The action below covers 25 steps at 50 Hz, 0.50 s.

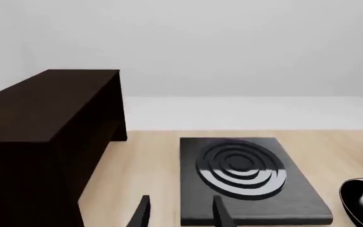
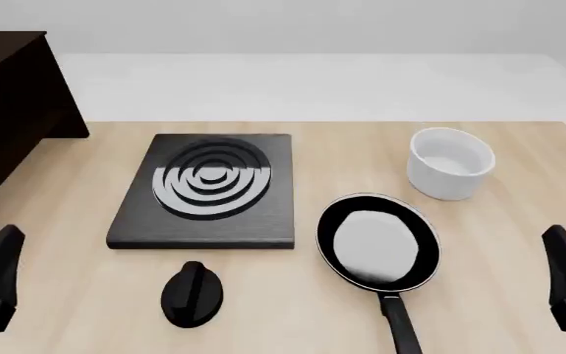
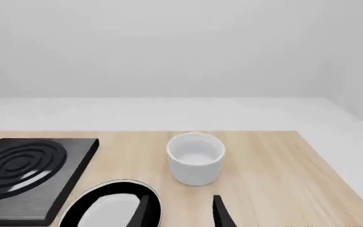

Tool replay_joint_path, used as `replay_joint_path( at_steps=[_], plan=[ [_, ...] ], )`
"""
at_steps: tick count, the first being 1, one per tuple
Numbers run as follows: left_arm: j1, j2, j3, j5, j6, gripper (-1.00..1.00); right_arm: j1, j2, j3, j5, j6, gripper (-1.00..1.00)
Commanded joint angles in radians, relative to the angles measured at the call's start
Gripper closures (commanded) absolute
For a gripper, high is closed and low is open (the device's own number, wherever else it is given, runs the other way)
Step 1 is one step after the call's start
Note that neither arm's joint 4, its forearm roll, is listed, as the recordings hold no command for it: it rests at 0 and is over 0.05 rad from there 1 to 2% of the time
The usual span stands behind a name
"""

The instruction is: Put the frying pan on the cabinet shelf.

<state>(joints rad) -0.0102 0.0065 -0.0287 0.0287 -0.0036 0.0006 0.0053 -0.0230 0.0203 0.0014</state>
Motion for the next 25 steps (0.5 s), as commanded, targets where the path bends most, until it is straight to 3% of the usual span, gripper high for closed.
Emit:
replay_joint_path(
  at_steps=[1,7,9,21,25],
  plan=[
    [0.021,0.029,-0.029,0.033,-0.042,-1.00,0.001,0.039,0.018,-0.031,-0.013,-1.00],
    [-0.001,0.008,-0.062,0.094,-0.041,-1.00,-0.004,0.007,-0.068,0.064,0.002,-1.00],
    [-0.005,0.004,-0.077,0.105,-0.036,-1.00,-0.013,0.002,-0.089,0.085,0.037,-1.00],
    [-0.035,0.004,-0.157,0.206,-0.032,-1.00,0.030,-0.001,-0.215,0.235,0.002,-1.00],
    [-0.013,0.010,-0.179,0.228,-0.082,-1.00,0.048,-0.003,-0.289,0.298,-0.004,-1.00]
  ],
)
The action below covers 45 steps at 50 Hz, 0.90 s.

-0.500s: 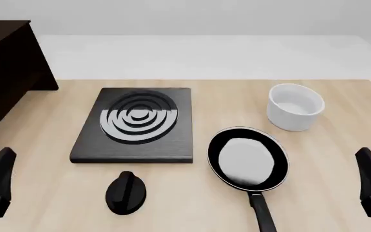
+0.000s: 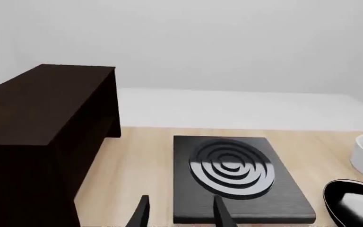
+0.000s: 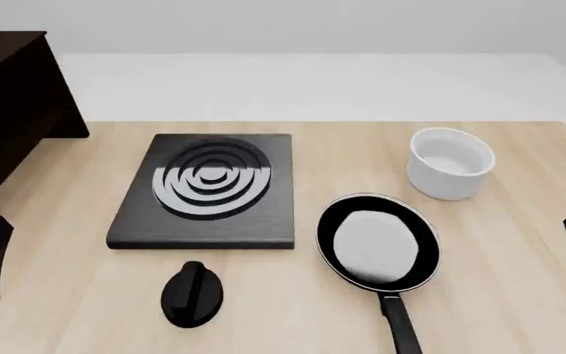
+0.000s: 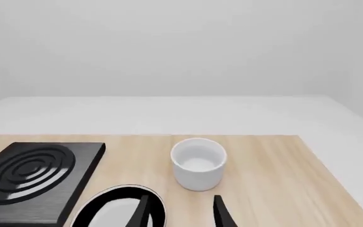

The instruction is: Put the frying pan on the cabinet shelf.

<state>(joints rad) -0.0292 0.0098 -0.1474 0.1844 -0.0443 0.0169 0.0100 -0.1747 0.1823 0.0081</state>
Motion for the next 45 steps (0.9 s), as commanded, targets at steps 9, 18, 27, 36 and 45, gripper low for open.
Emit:
replay_joint_path(
  at_steps=[9,18,27,36,45],
  plan=[
    [-0.028,0.012,-0.079,0.103,0.000,-1.00,0.036,0.026,-0.211,0.206,-0.048,-1.00],
    [-0.059,0.031,-0.081,0.108,0.002,-1.00,0.144,0.191,-0.335,0.302,-0.047,-1.00],
    [-0.067,0.055,-0.113,0.132,-0.008,-1.00,0.200,0.242,-0.371,0.440,-0.010,-1.00],
    [-0.084,0.101,-0.146,0.143,-0.027,-1.00,0.263,0.353,-0.533,0.612,0.007,-1.00],
    [-0.114,0.119,-0.215,0.211,-0.053,-1.00,0.286,0.469,-0.637,0.725,0.117,-1.00]
  ],
)
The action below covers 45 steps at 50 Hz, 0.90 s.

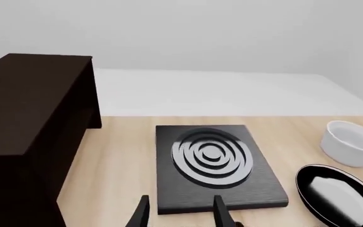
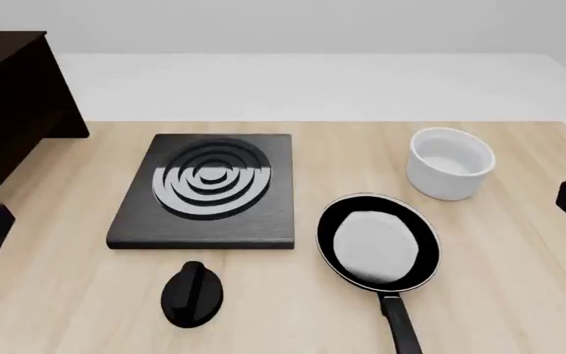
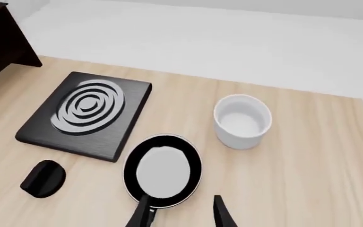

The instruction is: Put the frying pan on the cabinet shelf.

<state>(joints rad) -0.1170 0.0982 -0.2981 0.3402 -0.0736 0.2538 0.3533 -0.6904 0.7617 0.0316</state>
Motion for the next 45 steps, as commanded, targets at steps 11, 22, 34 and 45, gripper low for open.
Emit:
replay_joint_path(
  at_steps=[11,22,34,45],
  plan=[
    [-0.041,0.038,-0.047,0.047,-0.021,-1.00,0.190,0.179,-0.085,0.249,0.240,-1.00],
    [-0.070,0.035,-0.033,0.048,-0.041,-1.00,0.196,0.260,-0.070,0.297,0.181,-1.00],
    [-0.085,0.030,-0.016,0.045,-0.046,-1.00,0.226,0.342,0.039,0.172,0.195,-1.00],
    [-0.086,0.039,-0.008,0.032,-0.048,-1.00,0.265,0.457,0.071,0.053,0.195,-1.00]
  ],
)
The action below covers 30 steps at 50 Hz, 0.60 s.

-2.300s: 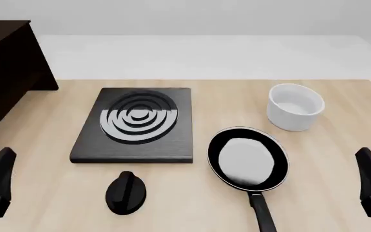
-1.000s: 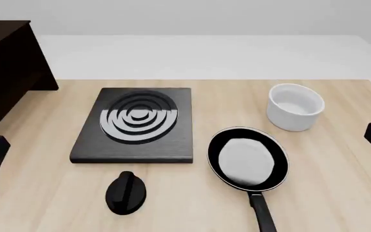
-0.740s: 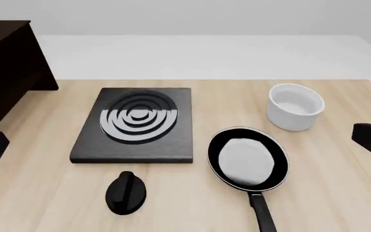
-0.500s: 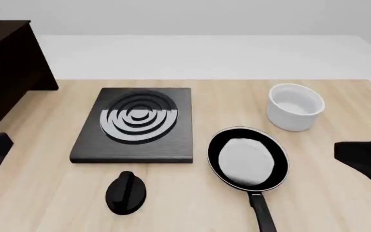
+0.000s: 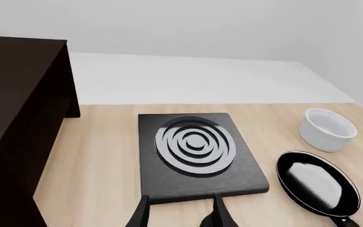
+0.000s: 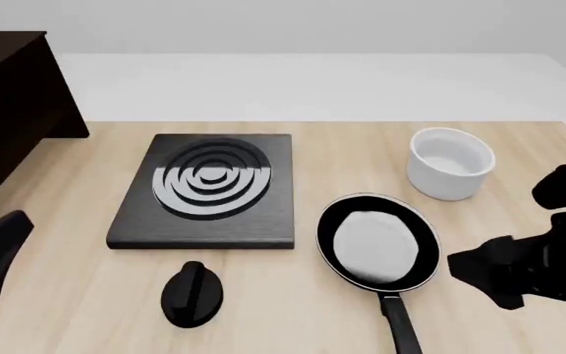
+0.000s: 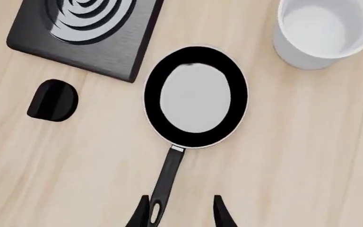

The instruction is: Put the frying pan on the cabinet shelf.

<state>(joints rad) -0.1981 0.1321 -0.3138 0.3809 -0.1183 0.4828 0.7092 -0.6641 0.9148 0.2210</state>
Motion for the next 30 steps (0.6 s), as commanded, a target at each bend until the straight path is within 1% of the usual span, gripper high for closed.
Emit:
replay_joint_path(
  at_steps=[1,3,13,16,21,30],
  plan=[
    [-0.006,0.002,0.007,-0.005,-0.002,-1.00,0.048,0.114,0.048,-0.112,0.015,-1.00],
    [-0.007,0.000,0.008,-0.003,-0.004,-1.00,0.070,0.140,0.056,-0.134,0.022,-1.00],
    [-0.009,0.001,0.012,-0.005,-0.007,-1.00,0.104,0.203,0.120,-0.196,0.040,-1.00],
    [-0.010,-0.001,0.010,-0.001,-0.007,-1.00,0.120,0.220,0.126,-0.206,0.055,-1.00],
    [-0.008,0.005,0.009,-0.003,-0.005,-1.00,0.128,0.240,0.142,-0.218,0.056,-1.00],
    [-0.009,0.004,0.006,0.002,-0.008,-1.00,0.158,0.274,0.170,-0.246,0.079,-1.00]
  ],
)
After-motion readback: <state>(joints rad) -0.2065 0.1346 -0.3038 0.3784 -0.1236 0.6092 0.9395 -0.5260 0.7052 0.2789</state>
